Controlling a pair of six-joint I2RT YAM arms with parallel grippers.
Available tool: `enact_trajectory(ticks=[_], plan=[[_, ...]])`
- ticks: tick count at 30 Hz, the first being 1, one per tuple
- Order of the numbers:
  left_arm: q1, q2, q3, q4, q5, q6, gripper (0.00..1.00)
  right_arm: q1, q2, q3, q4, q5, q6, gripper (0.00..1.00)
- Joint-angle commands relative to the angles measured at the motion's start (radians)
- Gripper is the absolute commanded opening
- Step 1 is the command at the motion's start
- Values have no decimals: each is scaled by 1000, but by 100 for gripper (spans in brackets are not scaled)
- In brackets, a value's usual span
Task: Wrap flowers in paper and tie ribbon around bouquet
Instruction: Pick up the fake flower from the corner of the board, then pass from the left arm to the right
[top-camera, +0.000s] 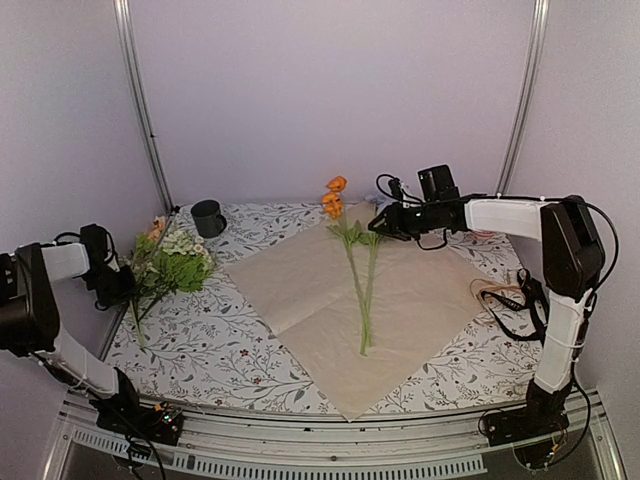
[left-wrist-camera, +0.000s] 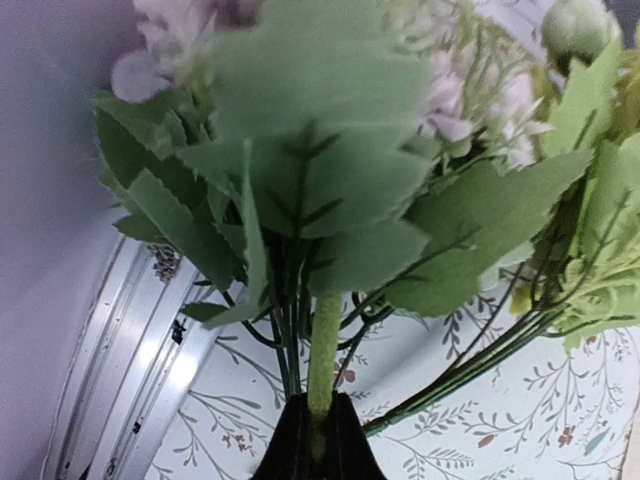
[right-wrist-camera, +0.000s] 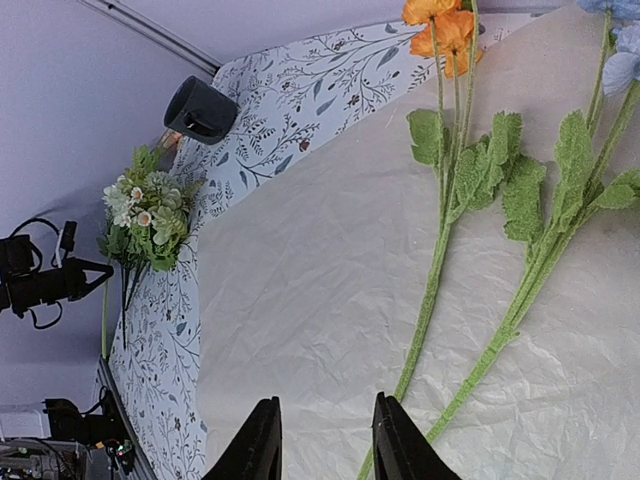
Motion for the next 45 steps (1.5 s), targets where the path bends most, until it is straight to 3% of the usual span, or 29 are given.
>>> enact_trajectory(ticks=[1,8,13,15,19,24,30,33,35,41,45], plan=[[-28,-182,46,12,-61,5,0,-3,-56,-7,-15,-5,-15,31],[-253,-475,131,96,-102,137,0,-2,-113,2,-19,6,-31,32],[-384,-634,145,274,158,120,0,34,-187,-13,85,-92,-76,35],[-479,-657,123,380,262,68,0,64,-217,-29,196,-208,-92,37],[-678,-616,53,645,371,-61,0,148,-237,-69,596,-468,45,39],[-986,-460,36,892,359,-83,0,253,-191,-2,880,-503,206,49],[-1128,-263,65,1050,378,-113,0,299,-148,49,981,-436,291,64],[-1150,-193,76,1102,401,-145,0,307,-137,52,984,-437,293,65],[-1160,-163,87,1109,402,-150,0,312,-138,45,984,-445,294,61],[-1177,-120,107,1114,408,-152,0,314,-146,27,964,-437,287,4],[-1180,-122,105,1077,384,-142,0,302,-158,6,953,-414,295,0]])
